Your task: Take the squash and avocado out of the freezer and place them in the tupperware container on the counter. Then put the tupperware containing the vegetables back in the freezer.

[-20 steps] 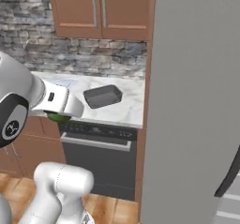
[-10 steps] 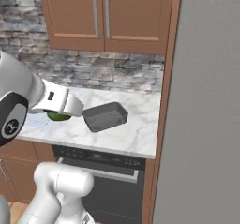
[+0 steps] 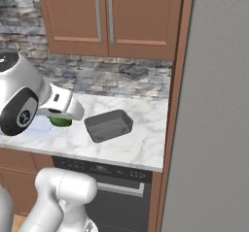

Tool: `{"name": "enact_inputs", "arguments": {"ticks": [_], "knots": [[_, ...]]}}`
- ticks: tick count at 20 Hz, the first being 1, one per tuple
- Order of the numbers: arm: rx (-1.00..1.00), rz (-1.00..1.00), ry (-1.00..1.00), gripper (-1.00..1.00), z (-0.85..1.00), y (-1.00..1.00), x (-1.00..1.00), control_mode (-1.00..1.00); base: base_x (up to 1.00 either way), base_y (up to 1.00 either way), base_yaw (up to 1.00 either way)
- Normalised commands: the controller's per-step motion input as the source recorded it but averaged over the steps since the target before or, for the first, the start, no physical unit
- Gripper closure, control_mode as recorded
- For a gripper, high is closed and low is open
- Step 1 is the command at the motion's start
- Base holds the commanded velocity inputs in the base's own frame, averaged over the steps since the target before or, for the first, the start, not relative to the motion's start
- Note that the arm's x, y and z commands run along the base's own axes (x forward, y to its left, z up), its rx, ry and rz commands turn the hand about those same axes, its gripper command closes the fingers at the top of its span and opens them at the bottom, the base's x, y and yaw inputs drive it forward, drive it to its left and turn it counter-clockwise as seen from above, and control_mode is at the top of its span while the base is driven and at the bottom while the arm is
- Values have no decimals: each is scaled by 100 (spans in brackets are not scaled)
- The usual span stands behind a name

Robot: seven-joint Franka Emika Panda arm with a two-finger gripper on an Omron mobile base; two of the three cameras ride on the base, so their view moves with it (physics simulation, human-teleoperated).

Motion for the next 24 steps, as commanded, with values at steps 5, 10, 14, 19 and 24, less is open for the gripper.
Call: {"name": "enact_inputs", "arguments": {"ticks": [5,10,14,19,24], "knots": [[0,0,17,100,-74,39,100,-100,0,0,0],[0,0,10,100,-56,1,100,-100,0,0,0],[0,0,3,100,-55,0,100,-100,0,0,0],[0,0,1,100,-44,-1,89,-100,0,0,0],[0,0,0,100,-49,-10,67,-100,0,0,0]]}}
